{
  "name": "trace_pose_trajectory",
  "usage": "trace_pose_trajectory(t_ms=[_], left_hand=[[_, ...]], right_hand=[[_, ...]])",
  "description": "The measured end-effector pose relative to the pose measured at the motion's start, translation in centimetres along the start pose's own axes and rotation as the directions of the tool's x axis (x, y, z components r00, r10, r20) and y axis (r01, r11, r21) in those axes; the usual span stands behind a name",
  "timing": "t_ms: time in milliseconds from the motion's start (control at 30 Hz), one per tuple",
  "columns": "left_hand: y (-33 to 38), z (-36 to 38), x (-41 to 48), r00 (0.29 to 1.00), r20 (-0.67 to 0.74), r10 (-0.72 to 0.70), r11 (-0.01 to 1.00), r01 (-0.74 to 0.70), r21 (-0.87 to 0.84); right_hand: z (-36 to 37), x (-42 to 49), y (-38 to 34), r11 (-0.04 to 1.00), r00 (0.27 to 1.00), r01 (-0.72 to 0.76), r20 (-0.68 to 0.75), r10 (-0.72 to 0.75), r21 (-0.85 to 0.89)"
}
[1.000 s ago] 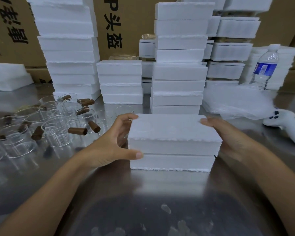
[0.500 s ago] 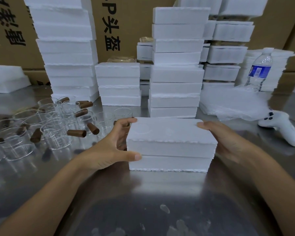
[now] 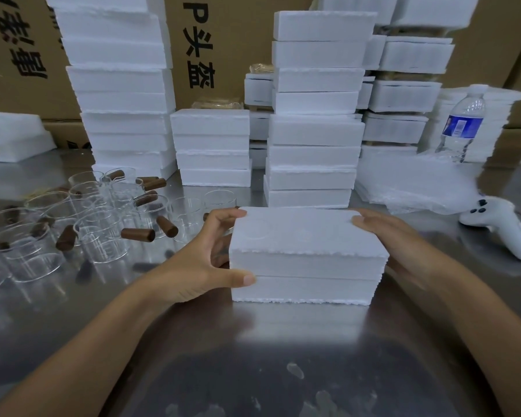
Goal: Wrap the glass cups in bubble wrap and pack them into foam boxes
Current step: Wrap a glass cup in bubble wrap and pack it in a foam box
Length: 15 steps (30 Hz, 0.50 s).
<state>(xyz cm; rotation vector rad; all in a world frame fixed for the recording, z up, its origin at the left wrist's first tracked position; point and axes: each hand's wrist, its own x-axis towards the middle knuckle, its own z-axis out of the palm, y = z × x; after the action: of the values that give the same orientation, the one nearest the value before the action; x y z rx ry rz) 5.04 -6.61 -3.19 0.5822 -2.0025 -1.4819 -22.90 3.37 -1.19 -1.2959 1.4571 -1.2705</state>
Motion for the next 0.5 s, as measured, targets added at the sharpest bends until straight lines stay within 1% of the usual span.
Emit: trace_pose_trajectory(t_ms=[100, 200, 367, 433, 500], left_hand=[[-0.1, -0.1, 0.0, 1.0, 0.007, -0.005, 1.0, 0.005, 0.004], [-0.5, -0.2, 0.0, 1.0, -0.008, -0.01, 1.0, 0.01, 0.005], [-0.5, -0.1, 0.0, 1.0, 0.003, -0.016, 0.999, 0.017, -0.032], [-0.4, 0.1, 0.1, 1.0, -0.011, -0.015, 1.0, 0.014, -0.022], [-0.5, 0.2, 0.1, 0.999, -0.044, -0.001, 1.0, 0.001, -0.007]], right_hand=[[0.2, -0.3, -0.4, 1.0, 0.999, -0.022, -0.032, 0.022, 0.0], [0.0, -0.7, -1.0, 0.997, 0.996, -0.066, -0.066, 0.064, -0.036], [-0.1, -2.6, -1.3, 0.987, 0.984, -0.161, 0.078, 0.159, 0.012], [0.4, -3.1, -1.1, 0.976, 0.974, -0.215, 0.084, 0.211, 0.034], [1.1, -3.2, -1.0, 0.967, 0.97, -0.244, 0.036, 0.242, 0.067]])
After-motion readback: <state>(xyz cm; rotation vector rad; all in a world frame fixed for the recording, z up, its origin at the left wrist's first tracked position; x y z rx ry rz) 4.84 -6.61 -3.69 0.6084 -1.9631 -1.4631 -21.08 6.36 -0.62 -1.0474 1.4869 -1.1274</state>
